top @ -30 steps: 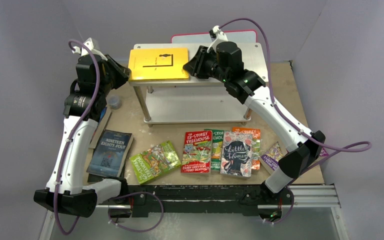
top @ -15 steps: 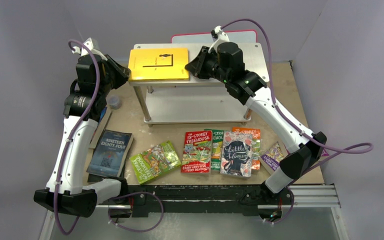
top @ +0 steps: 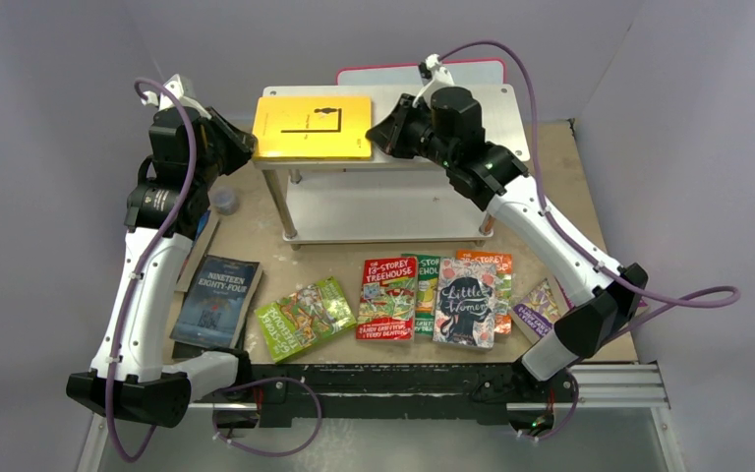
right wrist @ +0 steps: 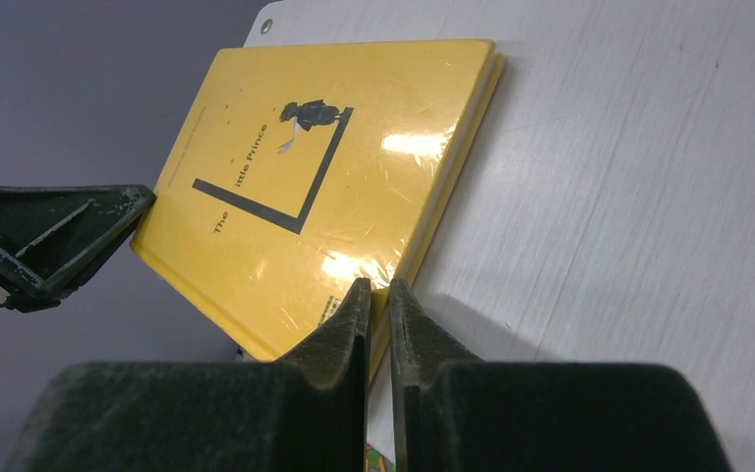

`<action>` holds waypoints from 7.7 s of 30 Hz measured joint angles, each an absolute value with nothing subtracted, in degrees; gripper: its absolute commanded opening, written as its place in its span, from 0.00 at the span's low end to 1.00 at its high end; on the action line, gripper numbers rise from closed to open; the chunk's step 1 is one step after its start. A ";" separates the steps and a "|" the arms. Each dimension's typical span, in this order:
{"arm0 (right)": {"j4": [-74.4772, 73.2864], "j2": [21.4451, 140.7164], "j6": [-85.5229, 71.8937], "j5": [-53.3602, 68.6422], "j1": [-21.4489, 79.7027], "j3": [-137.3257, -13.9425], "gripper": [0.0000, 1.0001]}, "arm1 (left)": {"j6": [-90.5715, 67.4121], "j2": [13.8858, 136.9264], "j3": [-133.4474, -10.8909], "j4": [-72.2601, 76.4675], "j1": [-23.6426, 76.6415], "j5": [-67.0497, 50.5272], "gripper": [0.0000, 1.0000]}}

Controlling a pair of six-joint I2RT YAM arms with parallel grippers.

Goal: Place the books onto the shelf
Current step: Place the book on the shelf, then pick up the book from the center of the board.

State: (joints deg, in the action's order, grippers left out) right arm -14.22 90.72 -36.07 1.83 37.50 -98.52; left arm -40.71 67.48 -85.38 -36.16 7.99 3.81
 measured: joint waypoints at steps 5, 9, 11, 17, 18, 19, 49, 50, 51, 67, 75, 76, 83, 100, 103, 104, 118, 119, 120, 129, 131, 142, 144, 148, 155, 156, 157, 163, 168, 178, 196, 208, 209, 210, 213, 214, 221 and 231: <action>-14.15 90.48 -36.16 1.80 37.52 -98.21 0.19 | -40.69 67.48 -85.38 -36.16 7.99 3.86 0.20; -14.74 90.48 -36.10 0.43 37.95 -98.35 0.36 | -40.21 67.51 -85.45 -36.77 8.05 5.23 0.36; -15.49 90.37 -35.79 -0.82 38.35 -98.65 0.42 | -39.31 67.79 -86.46 -38.35 8.16 7.29 0.43; -20.23 86.83 -31.81 -5.28 39.27 -98.96 0.59 | -35.77 68.10 -91.66 -44.64 8.27 16.32 0.61; -20.91 85.58 -30.55 -5.74 39.27 -98.63 0.60 | -35.03 67.75 -92.31 -45.17 8.27 17.61 0.65; -21.04 83.96 -29.36 -6.24 39.27 -97.89 0.62 | -34.59 67.29 -92.64 -45.63 8.27 18.52 0.67; -3.20 58.46 -30.63 12.99 46.57 -48.45 0.71 | -51.44 65.56 -55.92 -44.53 -0.25 35.51 0.77; -3.03 58.22 -30.70 12.97 46.57 -47.57 0.71 | -51.24 66.89 -56.53 -43.66 -2.24 34.89 0.76; -2.81 57.80 -30.79 12.91 46.57 -46.68 0.71 | -50.72 68.01 -57.10 -43.07 -3.73 34.26 0.76; 2.22 55.35 -31.09 11.97 46.57 -41.15 0.72 | -30.68 100.40 -80.25 -45.74 -9.52 30.65 0.66; 2.46 55.64 -31.46 11.90 46.57 -40.86 0.72 | -23.88 104.92 -81.19 -46.54 -8.21 34.44 0.67; 2.48 55.92 -31.55 11.92 46.57 -40.86 0.72 | -23.05 106.04 -81.80 -46.81 -8.16 34.89 0.68; 1.61 58.72 -31.73 11.94 46.57 -40.86 0.72 | -20.51 111.85 -82.89 -47.07 -8.16 35.86 0.58; 0.67 58.94 -31.92 11.73 46.57 -40.91 0.72 | -23.11 115.04 -86.91 -48.99 -8.29 52.90 0.39; 0.23 59.20 -31.92 11.70 46.57 -41.23 0.72 | -23.20 117.03 -87.15 -49.12 -8.51 52.90 0.47; 0.19 59.31 -31.92 11.70 46.57 -41.34 0.72 | -23.14 117.60 -87.15 -49.19 -8.58 52.80 0.49; -1.41 63.11 -31.66 11.49 46.57 -45.58 0.72 | -21.56 119.02 -87.13 -49.36 -8.99 49.76 0.61; -1.91 63.46 -31.62 11.49 46.57 -46.13 0.72 | -21.26 118.87 -87.02 -49.34 -9.17 48.99 0.62; -2.28 63.81 -31.59 11.46 46.57 -46.63 0.72 | -20.91 118.63 -86.87 -49.28 -9.28 48.36 0.64; -5.87 68.49 -31.59 11.49 46.57 -51.62 0.73 | -17.98 115.46 -84.36 -47.16 -9.96 43.29 0.68; -6.74 69.21 -31.70 11.46 46.57 -52.36 0.72 | -17.45 114.34 -83.48 -47.11 -9.93 39.90 0.68; -7.94 69.38 -33.58 11.03 46.57 -52.75 0.72 | -16.10 114.13 -82.59 -46.74 -9.67 37.50 0.68; -7.94 69.38 -33.95 11.03 46.57 -52.75 0.72 | -16.40 114.26 -82.59 -46.74 -9.67 39.83 0.68; -7.94 69.38 -34.50 11.03 46.57 -52.75 0.72 | -16.71 115.31 -82.59 -46.65 -9.67 43.42 0.67; -7.97 69.38 -34.98 10.98 46.57 -52.75 0.72 | -17.04 118.30 -82.61 -46.35 -9.67 44.31 0.68; -7.97 69.38 -35.05 10.98 46.57 -52.75 0.72 | -17.02 118.30 -82.65 -46.35 -9.67 44.31 0.68; -7.97 69.38 -35.16 11.00 46.57 -52.75 0.72 | -17.04 118.41 -82.72 -46.37 -9.67 44.34 0.69; -7.97 69.65 -35.62 11.00 46.57 -52.97 0.72 | -17.23 119.26 -83.70 -46.48 -9.67 45.82 0.68; -7.92 71.05 -36.07 11.05 46.57 -53.76 0.72 | -17.37 121.14 -84.99 -46.85 -9.54 47.62 0.64; -7.92 72.99 -36.53 11.05 46.57 -55.81 0.72 | -17.12 121.99 -85.30 -46.78 -8.45 48.80 0.16; -7.05 68.05 -37.54 9.87 46.57 -54.41 0.72 | -21.10 109.49 -82.26 -49.54 -7.31 43.70 0.00; -5.52 65.58 -35.90 8.88 48.88 -52.80 0.73 | -29.67 85.56 -79.35 -54.76 -5.08 30.00 0.00; -5.17 65.36 -35.79 8.56 49.23 -52.60 0.73 | -30.89 82.63 -79.02 -55.22 -4.99 29.02 0.00; -4.78 65.17 -35.59 8.40 49.69 -52.42 0.73 | -31.97 79.96 -78.61 -55.79 -4.97 28.08 0.00; -3.20 65.06 -34.83 7.64 51.48 -51.99 0.74 | -34.76 73.97 -77.87 -57.93 -4.95 25.74 0.00; -2.70 65.06 -34.48 7.18 52.21 -51.79 0.74 | -35.68 72.16 -77.87 -59.02 -4.93 24.77 0.00; 1.65 65.76 -30.87 2.76 59.53 -51.05 0.81 | -42.61 60.12 -76.01 -63.99 -4.95 16.73 0.00; 14.31 76.34 -17.69 -8.69 75.75 -51.29 0.92 | -56.77 44.29 -64.62 -66.13 -4.95 3.05 0.00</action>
